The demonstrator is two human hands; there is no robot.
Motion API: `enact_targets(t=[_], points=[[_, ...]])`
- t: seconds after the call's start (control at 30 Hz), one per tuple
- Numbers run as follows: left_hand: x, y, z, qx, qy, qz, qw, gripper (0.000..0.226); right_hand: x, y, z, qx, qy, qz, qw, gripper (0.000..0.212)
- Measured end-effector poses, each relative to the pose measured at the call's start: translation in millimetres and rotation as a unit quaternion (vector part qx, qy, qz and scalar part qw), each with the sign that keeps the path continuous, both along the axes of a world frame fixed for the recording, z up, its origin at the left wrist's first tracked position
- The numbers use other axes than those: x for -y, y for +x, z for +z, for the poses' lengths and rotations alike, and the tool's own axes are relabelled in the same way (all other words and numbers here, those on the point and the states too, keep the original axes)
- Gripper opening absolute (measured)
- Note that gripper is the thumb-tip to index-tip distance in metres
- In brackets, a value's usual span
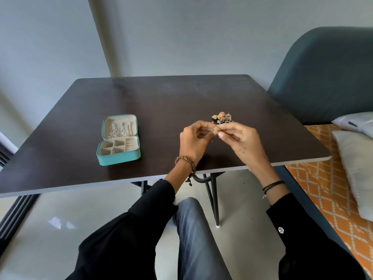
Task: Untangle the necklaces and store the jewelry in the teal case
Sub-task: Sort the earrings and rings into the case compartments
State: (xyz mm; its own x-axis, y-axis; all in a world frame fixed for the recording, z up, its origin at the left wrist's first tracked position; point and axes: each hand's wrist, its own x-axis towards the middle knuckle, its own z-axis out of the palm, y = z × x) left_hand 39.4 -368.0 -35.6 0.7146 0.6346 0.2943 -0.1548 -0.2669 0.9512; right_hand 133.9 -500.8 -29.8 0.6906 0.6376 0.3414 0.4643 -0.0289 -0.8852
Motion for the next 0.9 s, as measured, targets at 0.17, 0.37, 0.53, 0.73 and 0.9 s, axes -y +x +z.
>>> enact_targets(t=[0.17,0.37,0.53,0.73,0.9], points=[[-9.4,-29.7,23.7,0.046,0.017,0.041,0.998,0.021,-15.6,-16.5,20.9,-0.024,0.034,0.05,0.998,0.027],[-24.6,-57.8,40.3,0.078,0.032,0.091,0.992,0.024,-38.8,-39.9,39.5,0.01,0.041,0.078,0.996,0.031],[-40.4,-80.0,47.5,0.074,0.052,0.115,0.989,0.027,-57.9,-56.8,51.3,0.083,0.042,0.08,0.992,0.029],[-64.6,-106.7,46.2,0.036,0.101,0.145,0.984,0.031,-85.8,-72.7,48.9,0.162,0.025,0.106,0.981,0.022],[-89.1,-126.0,45.7,-0.022,0.129,0.128,0.983,0.023,-108.5,-81.8,44.3,0.158,0.011,0.119,0.98,0.019]])
